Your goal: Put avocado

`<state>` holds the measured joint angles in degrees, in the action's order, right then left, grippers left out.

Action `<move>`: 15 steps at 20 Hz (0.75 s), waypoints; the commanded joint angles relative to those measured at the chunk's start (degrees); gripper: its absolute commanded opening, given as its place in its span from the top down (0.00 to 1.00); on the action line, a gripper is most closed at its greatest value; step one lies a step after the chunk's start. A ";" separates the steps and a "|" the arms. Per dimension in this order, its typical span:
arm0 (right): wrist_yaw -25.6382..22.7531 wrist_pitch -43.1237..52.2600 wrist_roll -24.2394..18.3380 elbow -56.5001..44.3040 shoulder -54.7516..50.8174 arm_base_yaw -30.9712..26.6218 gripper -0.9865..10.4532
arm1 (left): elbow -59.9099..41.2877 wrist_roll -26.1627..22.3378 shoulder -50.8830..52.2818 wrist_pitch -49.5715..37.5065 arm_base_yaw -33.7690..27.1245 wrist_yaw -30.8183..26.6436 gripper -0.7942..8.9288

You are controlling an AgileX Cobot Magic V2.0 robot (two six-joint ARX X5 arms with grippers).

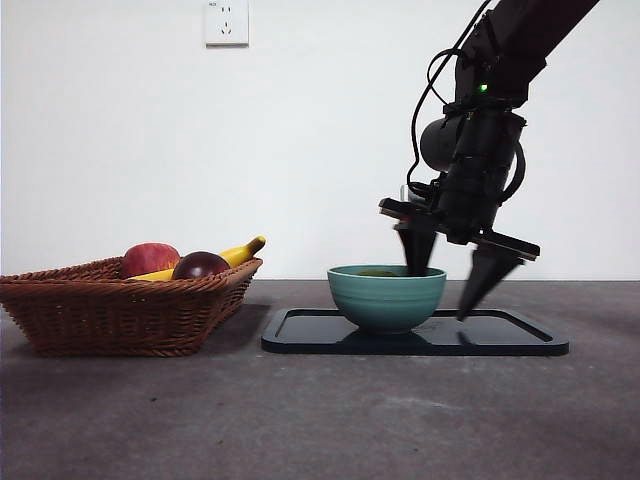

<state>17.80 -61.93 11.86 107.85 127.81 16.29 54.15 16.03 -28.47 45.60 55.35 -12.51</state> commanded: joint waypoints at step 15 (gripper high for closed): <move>-20.87 -12.96 -4.46 -10.38 -41.20 3.15 0.46 | 0.61 -0.15 -0.20 -0.63 0.55 -0.17 0.31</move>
<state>-2.87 -75.96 7.75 97.84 87.46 19.00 54.15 16.03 -28.47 45.60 55.35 -12.51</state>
